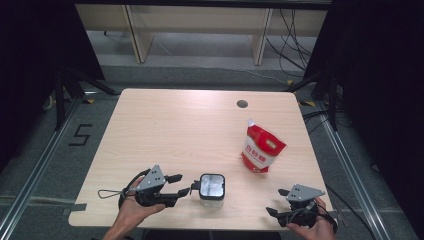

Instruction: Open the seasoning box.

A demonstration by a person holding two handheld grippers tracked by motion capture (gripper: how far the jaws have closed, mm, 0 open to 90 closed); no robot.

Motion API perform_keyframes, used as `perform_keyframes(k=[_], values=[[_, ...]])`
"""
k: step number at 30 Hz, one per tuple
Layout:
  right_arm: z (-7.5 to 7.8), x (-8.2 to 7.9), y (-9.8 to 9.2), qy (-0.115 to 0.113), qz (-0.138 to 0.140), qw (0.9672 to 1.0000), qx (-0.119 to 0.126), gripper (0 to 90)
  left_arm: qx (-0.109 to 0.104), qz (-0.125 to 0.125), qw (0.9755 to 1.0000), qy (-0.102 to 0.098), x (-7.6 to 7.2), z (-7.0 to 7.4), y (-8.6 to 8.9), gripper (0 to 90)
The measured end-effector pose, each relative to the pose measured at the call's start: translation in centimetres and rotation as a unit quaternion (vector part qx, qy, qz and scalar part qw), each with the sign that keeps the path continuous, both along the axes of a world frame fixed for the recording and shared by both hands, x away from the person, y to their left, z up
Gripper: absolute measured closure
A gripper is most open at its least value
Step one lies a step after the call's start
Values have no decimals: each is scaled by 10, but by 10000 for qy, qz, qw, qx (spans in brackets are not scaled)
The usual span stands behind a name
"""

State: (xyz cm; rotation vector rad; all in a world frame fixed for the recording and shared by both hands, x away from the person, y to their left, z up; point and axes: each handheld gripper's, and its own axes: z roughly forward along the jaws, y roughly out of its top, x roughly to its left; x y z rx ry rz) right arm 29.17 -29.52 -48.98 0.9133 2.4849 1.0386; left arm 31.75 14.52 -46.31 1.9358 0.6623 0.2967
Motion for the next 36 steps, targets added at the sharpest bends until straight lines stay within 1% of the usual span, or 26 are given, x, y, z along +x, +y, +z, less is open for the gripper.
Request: perform_keyframes(k=[1,2,3,5,6,7,8,9,11,12,13,14,16,17,19,20,21,22,23,25,27,29,30,31,33,36], values=[[1,0,2,-57,58,9999,76,250,-34,-57,10000,-50,2,1,1,553],[1,0,2,-57,58,9999,76,250,-122,21,9999,23,1,1,1,553],[3,0,5,-163,50,9997,149,259,-85,21,10000,-23,1,2,1,587],[4,0,6,-196,79,9996,177,260,-106,16,9999,-26,0,3,-1,604],[6,-1,9,-171,38,9995,276,261,-69,-40,10000,-38,1,4,-1,631],[7,0,11,-203,77,9991,355,267,-119,-67,9999,0,0,4,-3,673],[7,0,11,-203,77,9991,355,267,-89,-74,9999,-42,0,5,-4,673],[7,0,12,-262,88,9989,368,269,21,-148,9999,-75,1,7,-4,691],[8,2,17,-401,173,9985,330,276,58,-230,9997,-112,1,8,-10,753],[8,2,17,-401,173,9985,330,276,58,-230,9997,-112,1,8,-10,767],[8,2,19,-351,179,9986,361,296,111,-329,9992,-179,3,8,-14,785],[8,3,19,-396,213,9984,347,310,65,-288,9995,-104,2,7,-18,797],[9,3,20,-399,265,9983,337,324,103,-312,9994,-121,3,7,-20,805],[9,3,22,-460,324,9978,350,352,99,-266,9996,-73,5,7,-23,826],[10,3,24,-480,377,9974,388,373,137,-261,9995,-70,6,7,-23,841],[10,3,24,-480,377,9974,388,373,136,-295,9994,-103,7,6,-24,841],[11,3,25,-528,405,9971,381,382,111,-210,9997,-43,7,6,-25,847],[11,2,27,-489,358,9973,406,390,120,-225,9997,-63,8,6,-25,851],[12,4,28,-602,450,9963,408,405,128,-243,9996,-84,8,6,-26,859],[13,4,28,-584,451,9964,422,408,162,-228,9996,-94,8,6,-26,861],[13,5,29,-617,430,9963,425,415,147,-217,9996,-66,9,5,-25,860],[13,5,32,-623,466,9959,454,416,39,-215,9998,-15,9,6,-26,860],[13,6,32,-637,503,9957,446,418,109,-238,9996,-84,9,8,-26,860],[13,6,33,-640,499,9957,437,421,68,-251,9996,-74,8,8,-27,860],[14,6,34,-623,472,9959,446,429,99,-305,9994,-118,9,8,-29,866],[14,8,36,-689,536,9951,473,446,160,-373,9991,-149,10,8,-30,886]])
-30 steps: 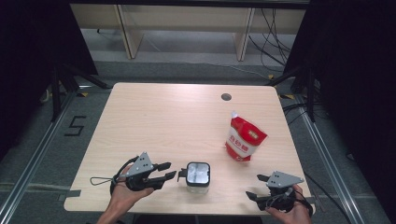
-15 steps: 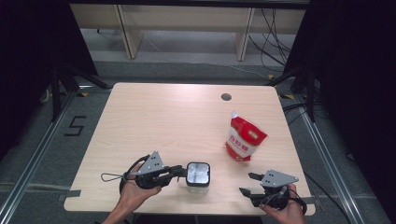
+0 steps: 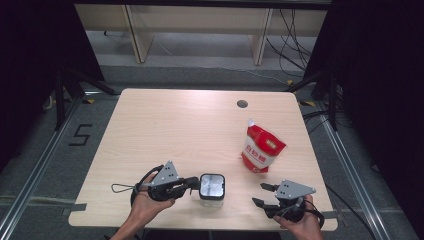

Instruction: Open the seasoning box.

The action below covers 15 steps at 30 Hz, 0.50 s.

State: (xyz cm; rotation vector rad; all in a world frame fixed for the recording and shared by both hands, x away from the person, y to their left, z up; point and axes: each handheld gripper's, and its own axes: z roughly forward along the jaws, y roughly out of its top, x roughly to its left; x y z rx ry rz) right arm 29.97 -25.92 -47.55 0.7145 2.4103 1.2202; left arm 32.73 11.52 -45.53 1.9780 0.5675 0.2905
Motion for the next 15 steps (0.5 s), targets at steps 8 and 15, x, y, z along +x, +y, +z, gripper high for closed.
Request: perform_keyframes(k=[8,15], values=[[2,2,7,-3,101,9999,140,511,-46,82,9999,90,0,-1,1,892],[8,3,16,-93,228,9992,304,594,-132,125,9997,173,0,-2,2,892]])
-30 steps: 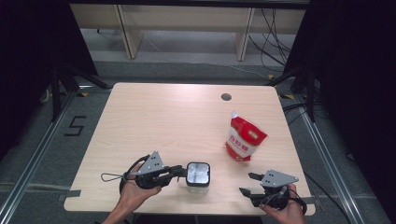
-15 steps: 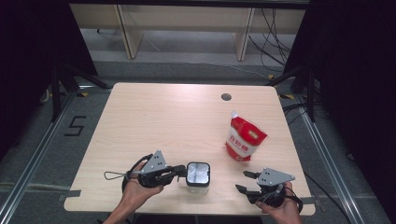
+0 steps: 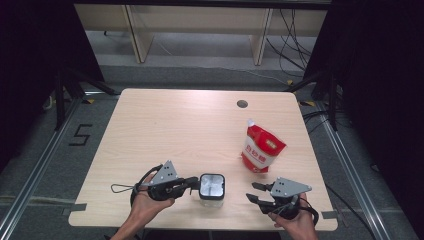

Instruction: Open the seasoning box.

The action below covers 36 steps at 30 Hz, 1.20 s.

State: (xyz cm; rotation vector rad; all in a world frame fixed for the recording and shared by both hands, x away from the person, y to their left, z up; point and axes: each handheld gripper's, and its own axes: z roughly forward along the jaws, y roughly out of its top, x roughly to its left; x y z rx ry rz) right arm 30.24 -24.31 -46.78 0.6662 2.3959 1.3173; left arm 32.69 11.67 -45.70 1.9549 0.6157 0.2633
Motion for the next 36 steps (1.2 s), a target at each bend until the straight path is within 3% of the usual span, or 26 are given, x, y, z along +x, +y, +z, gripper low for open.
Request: perform_keyframes(k=[4,18,22,36], values=[[3,1,6,-75,54,9999,91,635,-195,76,9998,75,-1,-2,-1,891],[4,3,32,-168,526,9985,39,801,-265,57,9996,77,0,-4,2,892],[3,3,39,-108,688,9976,38,852,-373,50,9992,119,1,-6,3,892],[4,8,56,-89,914,9956,-203,880,-343,65,9994,89,1,-6,4,891]])
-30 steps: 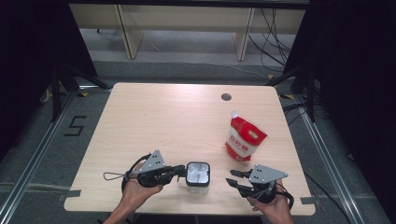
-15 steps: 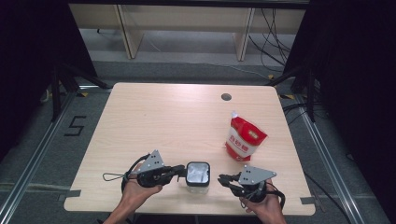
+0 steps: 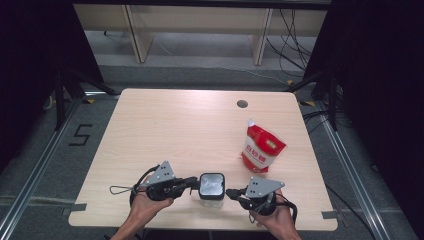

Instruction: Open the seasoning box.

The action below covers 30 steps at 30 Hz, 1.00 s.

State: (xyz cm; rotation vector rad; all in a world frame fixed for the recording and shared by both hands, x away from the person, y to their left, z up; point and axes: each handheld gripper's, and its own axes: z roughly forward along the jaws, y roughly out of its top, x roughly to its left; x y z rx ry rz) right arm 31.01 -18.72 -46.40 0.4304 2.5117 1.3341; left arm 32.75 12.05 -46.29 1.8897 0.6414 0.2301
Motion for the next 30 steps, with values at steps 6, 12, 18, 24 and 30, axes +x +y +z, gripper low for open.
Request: perform_keyframes(k=[6,12,18,24,30], values=[[4,2,5,-69,47,10000,-34,881,-26,-79,10000,-3,1,0,1,810],[7,2,5,-83,42,10000,8,882,-118,-197,9997,-35,4,6,17,656],[12,1,7,-177,70,9998,45,881,483,-325,9982,121,1,-18,17,582],[16,0,9,-231,34,9996,140,881,747,-460,9960,141,2,-27,9,578],[20,0,12,-295,38,9994,185,881,914,-490,9945,158,8,-35,5,595]])
